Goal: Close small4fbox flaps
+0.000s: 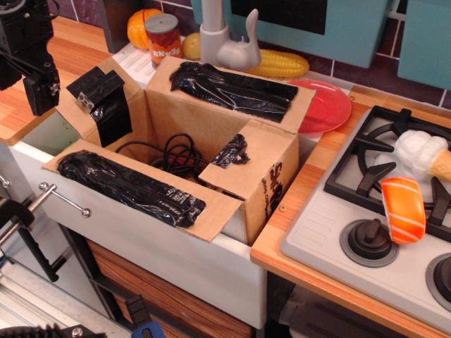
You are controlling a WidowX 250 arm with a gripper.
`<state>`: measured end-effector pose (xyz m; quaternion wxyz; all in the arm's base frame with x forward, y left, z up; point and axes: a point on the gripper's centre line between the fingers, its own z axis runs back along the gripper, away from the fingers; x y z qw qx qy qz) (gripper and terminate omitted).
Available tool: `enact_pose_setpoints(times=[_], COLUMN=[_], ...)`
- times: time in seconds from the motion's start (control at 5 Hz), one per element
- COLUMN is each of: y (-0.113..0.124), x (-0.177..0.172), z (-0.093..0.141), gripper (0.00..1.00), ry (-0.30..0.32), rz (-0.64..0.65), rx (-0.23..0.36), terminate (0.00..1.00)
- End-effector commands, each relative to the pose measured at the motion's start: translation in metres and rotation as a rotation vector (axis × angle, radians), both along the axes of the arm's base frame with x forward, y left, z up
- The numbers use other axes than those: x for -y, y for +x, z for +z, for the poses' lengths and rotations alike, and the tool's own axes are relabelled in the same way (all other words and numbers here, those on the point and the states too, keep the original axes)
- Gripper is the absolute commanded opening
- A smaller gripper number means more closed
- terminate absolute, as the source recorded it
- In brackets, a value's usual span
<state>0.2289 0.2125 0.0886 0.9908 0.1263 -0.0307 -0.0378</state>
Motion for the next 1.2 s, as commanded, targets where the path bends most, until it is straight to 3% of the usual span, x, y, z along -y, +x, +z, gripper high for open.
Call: enact_pose_setpoints(times=[0.0, 0.4, 0.6, 0.8, 1.0], y=[0.000, 0.013, 0.028, 0.060, 0.067], x=[0.000, -0.044, -0.061, -0.075, -0.089], z=[0.000, 0.008, 0.005, 0.001, -0.005], gripper=[1.00, 1.00, 1.00, 1.00, 1.00], ry=[0.000, 0.104, 0.149, 0.172, 0.144], rz=[0.000, -0.115, -0.137, -0.152, -0.156], rx=[0.000, 0.013, 0.064, 0.112, 0.124], terminate=[0.00, 0.00, 0.00, 0.00, 0.00])
